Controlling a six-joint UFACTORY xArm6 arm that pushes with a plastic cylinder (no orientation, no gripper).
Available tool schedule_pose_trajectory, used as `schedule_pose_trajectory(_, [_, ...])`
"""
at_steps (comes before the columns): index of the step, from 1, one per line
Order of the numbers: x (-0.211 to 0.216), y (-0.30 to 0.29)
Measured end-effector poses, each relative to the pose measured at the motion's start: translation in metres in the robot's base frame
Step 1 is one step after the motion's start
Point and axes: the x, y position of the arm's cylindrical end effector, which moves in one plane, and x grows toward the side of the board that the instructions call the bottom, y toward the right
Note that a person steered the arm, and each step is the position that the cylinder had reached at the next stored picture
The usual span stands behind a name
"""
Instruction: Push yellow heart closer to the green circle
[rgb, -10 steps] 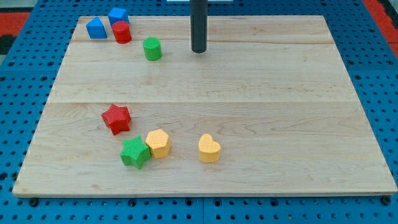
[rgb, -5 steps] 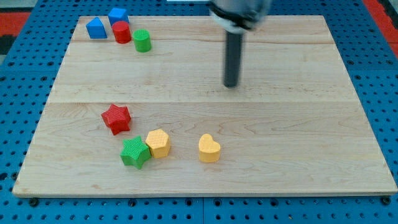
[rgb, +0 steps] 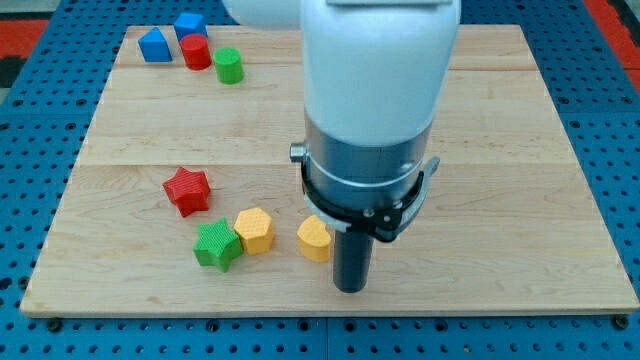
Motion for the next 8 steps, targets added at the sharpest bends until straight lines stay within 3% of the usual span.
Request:
schedule_pose_trajectory(2, [-0.067, -0.012])
schedule_pose_trajectory(3, [-0.055, -0.039])
schedule_pose_trajectory(4, [-0.054, -0.016])
schedule_pose_trajectory(5, [-0.052, -0.054])
schedule_pose_trajectory(6, [-0.089, -0.081])
schedule_pose_trajectory(8, [-0.12, -0.148])
